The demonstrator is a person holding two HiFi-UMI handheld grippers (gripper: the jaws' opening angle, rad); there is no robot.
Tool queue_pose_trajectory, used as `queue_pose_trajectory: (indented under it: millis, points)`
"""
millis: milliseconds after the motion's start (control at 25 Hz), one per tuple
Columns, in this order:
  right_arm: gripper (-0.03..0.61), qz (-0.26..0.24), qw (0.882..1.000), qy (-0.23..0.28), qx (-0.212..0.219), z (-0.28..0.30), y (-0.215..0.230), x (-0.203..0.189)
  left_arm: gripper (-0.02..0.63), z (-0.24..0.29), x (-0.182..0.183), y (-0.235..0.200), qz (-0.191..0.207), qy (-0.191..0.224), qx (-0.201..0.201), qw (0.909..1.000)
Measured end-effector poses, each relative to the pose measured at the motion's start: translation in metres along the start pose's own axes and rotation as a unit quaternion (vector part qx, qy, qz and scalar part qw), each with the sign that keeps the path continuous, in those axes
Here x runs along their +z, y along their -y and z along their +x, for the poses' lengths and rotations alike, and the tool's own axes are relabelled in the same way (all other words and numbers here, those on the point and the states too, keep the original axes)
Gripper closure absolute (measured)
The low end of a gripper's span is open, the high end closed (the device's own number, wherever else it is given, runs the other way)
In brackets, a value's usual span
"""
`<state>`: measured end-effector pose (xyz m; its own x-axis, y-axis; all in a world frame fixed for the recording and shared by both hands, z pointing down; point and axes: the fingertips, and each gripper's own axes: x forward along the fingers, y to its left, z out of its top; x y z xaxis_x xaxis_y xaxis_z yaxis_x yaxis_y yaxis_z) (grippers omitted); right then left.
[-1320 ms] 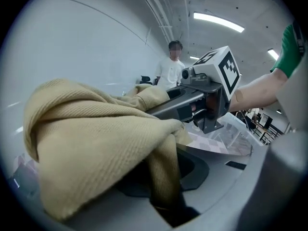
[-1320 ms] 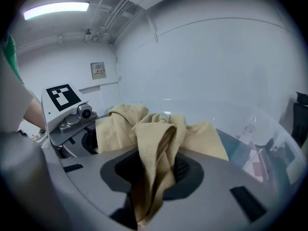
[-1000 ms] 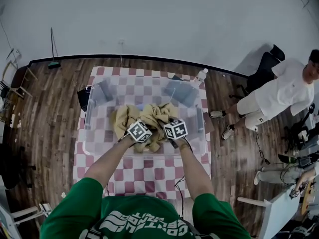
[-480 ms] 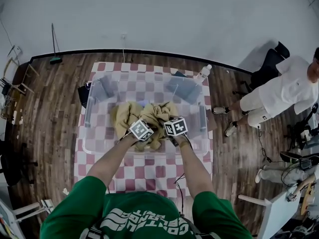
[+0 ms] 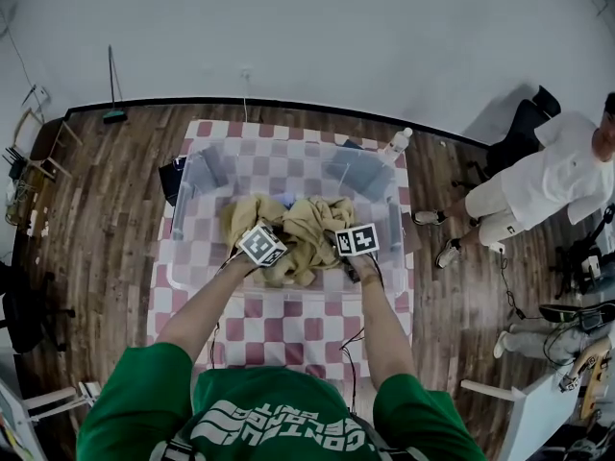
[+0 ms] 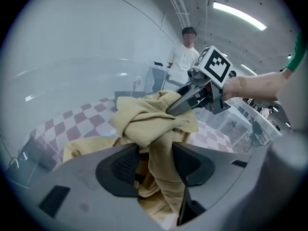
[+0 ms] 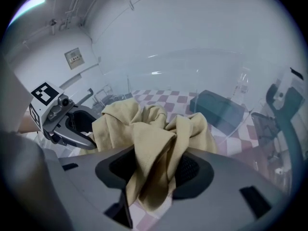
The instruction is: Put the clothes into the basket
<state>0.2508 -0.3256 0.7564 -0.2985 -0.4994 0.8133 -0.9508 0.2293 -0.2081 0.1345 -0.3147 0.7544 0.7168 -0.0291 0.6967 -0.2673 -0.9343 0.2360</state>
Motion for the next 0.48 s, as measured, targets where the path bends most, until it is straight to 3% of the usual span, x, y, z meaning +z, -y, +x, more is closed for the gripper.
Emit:
queue_pose_trajectory:
  millis: [200,480]
  points:
    - [0.379,0.030,0.998,-0.047,-0.013,-0.026,0.004,-0.008,0.425,-0.028,0.005,-0.005,0.006,0.026,0.029,0.9992]
    - [0.379,0.044,0.992,-0.111,-0.045,-0.062,0.002,-0.023,0.425,-0.077,0.036,-0.005,0.015,0.105,0.072,0.9917]
